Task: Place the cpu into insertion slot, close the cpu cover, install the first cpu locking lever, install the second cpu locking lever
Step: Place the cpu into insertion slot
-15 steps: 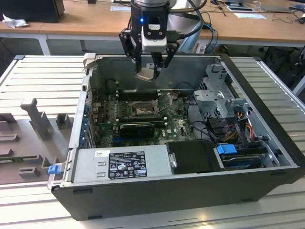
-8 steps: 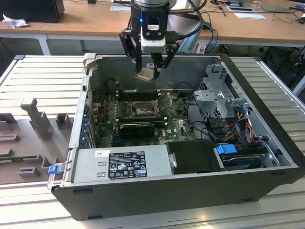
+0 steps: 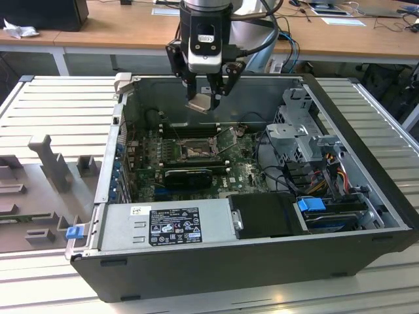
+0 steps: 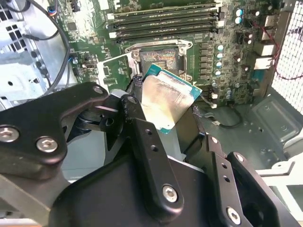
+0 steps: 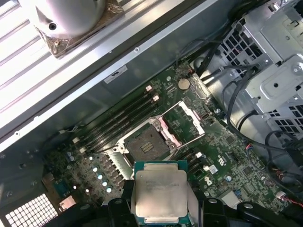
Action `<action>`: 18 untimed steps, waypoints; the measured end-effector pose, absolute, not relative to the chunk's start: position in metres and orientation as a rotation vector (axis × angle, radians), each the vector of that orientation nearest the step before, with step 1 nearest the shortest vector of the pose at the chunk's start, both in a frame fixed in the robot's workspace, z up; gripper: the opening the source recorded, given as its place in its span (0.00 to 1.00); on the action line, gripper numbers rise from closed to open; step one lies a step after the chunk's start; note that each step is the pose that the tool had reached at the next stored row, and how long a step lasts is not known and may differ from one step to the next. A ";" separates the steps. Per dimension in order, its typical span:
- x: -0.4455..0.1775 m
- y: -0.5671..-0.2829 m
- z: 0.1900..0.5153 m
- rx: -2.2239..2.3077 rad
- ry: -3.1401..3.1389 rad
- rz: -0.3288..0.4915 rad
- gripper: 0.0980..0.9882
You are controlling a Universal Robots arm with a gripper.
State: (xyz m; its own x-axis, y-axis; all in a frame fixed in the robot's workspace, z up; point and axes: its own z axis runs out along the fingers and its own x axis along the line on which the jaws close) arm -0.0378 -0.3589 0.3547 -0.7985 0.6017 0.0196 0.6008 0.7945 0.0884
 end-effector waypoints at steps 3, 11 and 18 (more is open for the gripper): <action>-0.038 -0.359 0.354 1.052 2.945 0.141 0.48; -0.038 -0.359 0.353 1.154 2.903 0.140 0.48; -0.038 -0.359 0.349 1.196 2.885 0.139 0.48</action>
State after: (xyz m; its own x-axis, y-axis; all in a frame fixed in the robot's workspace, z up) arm -0.0378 -0.3589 0.3492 -0.7074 0.7065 0.0199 0.7052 0.7036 0.0881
